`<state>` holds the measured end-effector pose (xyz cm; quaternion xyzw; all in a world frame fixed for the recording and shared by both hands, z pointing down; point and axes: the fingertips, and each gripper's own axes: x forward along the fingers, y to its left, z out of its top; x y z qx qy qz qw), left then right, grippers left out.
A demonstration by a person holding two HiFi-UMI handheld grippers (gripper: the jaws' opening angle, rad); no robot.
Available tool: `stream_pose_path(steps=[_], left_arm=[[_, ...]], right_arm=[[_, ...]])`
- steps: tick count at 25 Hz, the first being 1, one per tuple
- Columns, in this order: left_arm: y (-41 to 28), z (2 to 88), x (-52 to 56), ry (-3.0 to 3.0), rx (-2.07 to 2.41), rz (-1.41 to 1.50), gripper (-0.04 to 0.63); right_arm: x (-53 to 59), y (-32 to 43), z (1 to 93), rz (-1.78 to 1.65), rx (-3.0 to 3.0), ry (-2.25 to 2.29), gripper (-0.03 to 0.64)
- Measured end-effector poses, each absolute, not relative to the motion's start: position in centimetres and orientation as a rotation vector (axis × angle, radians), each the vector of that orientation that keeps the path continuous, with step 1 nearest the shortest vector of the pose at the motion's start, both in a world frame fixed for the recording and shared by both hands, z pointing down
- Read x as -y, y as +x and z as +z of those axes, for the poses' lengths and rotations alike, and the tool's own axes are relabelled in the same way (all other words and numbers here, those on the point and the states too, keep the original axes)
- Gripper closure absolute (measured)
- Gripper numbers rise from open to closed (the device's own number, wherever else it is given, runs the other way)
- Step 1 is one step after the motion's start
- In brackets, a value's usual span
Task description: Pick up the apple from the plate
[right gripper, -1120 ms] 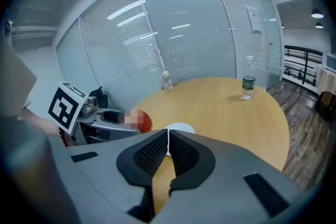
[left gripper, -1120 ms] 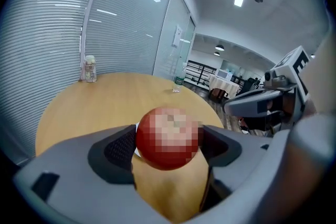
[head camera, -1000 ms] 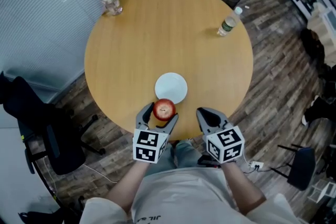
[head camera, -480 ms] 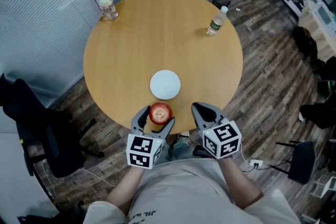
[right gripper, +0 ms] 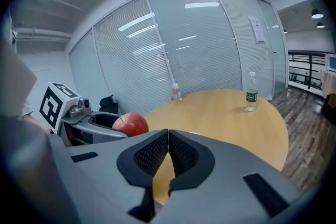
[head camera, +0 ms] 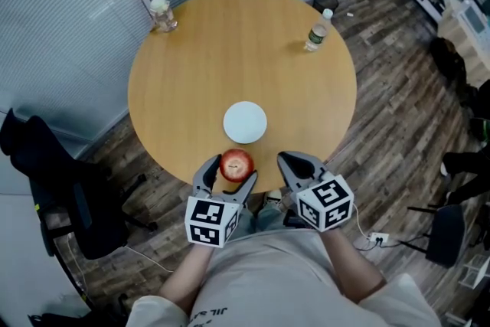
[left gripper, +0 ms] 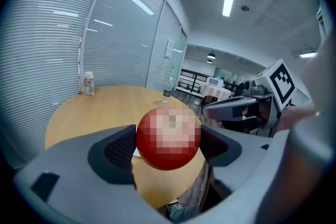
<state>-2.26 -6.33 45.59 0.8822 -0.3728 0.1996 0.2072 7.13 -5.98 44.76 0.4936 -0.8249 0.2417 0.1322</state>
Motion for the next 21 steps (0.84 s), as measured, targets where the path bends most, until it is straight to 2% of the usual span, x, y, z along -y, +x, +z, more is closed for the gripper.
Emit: stream_pose_path(steps=[21], left_arm=[[-1.4, 45.1, 6.5, 2.465, 1.021, 0.542, 0.219]], right_arm=[[6.4, 8.4, 43.8, 0.669, 2.4, 1.451, 0.586]])
